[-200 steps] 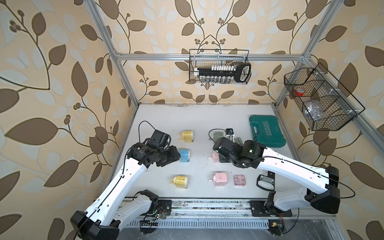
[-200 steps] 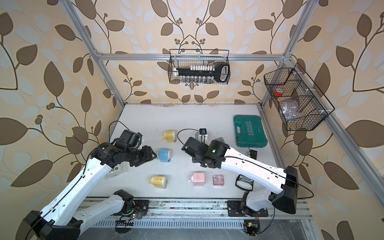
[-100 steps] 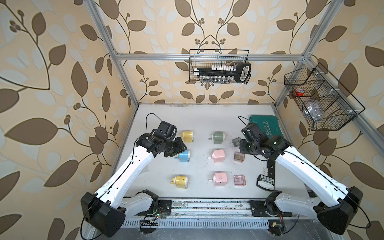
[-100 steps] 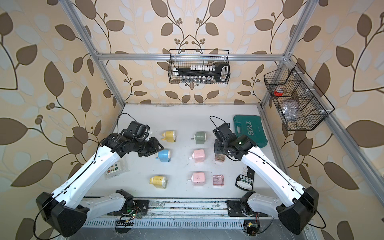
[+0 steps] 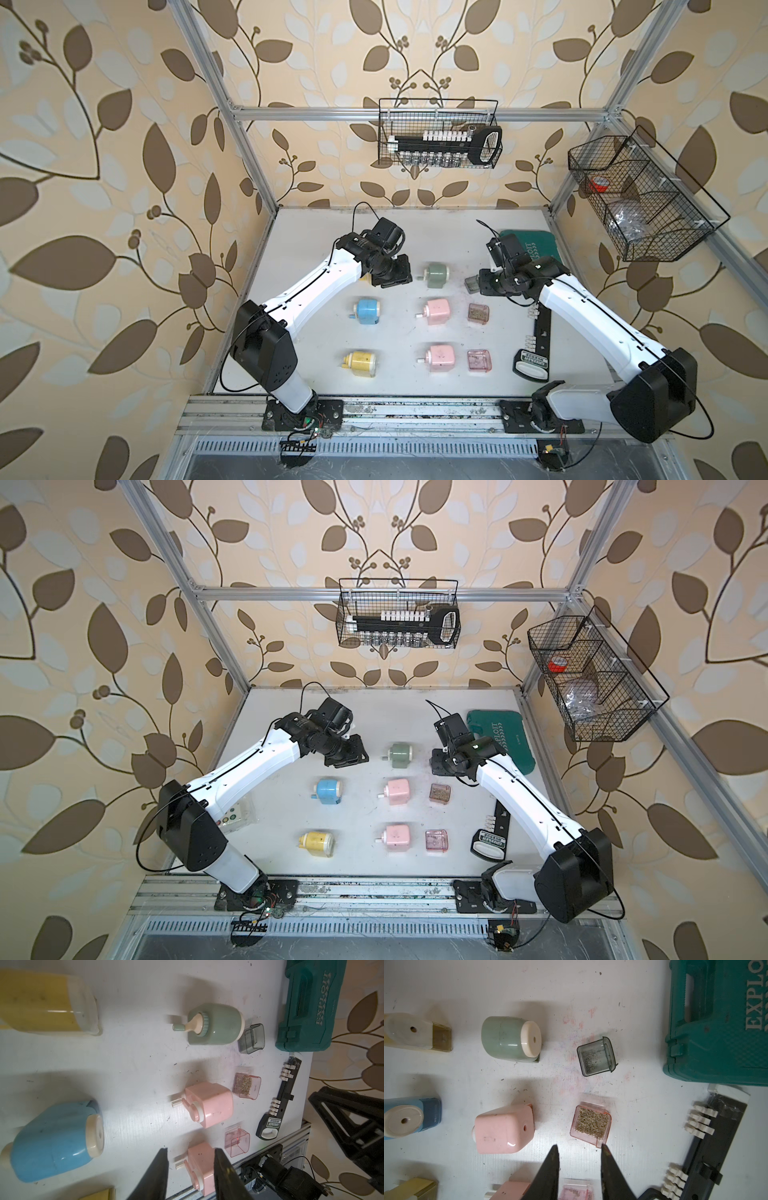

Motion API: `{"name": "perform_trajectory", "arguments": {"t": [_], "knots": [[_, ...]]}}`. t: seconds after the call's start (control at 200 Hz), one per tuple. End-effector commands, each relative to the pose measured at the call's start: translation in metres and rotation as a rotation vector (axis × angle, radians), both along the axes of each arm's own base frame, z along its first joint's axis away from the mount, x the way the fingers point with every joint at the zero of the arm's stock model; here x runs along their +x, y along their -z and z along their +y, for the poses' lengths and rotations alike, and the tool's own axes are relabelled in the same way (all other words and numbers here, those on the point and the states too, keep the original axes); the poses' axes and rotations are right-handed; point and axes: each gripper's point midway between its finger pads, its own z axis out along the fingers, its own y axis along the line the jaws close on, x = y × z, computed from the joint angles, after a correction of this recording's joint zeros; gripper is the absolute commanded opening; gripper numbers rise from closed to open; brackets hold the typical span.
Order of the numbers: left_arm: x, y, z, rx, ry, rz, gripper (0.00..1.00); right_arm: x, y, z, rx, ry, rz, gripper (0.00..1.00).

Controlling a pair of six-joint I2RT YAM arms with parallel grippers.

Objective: Put the tray back into the pencil sharpener
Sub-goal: Pick up the container from the center of the board.

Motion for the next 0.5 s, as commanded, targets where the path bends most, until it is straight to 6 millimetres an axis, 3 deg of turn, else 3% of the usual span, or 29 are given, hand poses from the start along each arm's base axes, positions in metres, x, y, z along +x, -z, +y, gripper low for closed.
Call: {"name": "perform_trajectory", "arguments": {"t": [0.0,0.26,0.495], "knots": [[0.016,-0.013,-0.006,0.012,0.032,-0.072,0.39,0.022,0.002,0.004,0.005,-0.059,0.012,0.32],[0.041,0.000,-0.041,-0.016,0.091,-0.080,0.39,0.055,0.039,-0.011,-0.067,-0.073,0.098,0.32],[0.054,0.018,-0.053,0.003,0.107,-0.073,0.40,0.074,0.065,-0.020,-0.110,-0.086,0.150,0.33]]}}
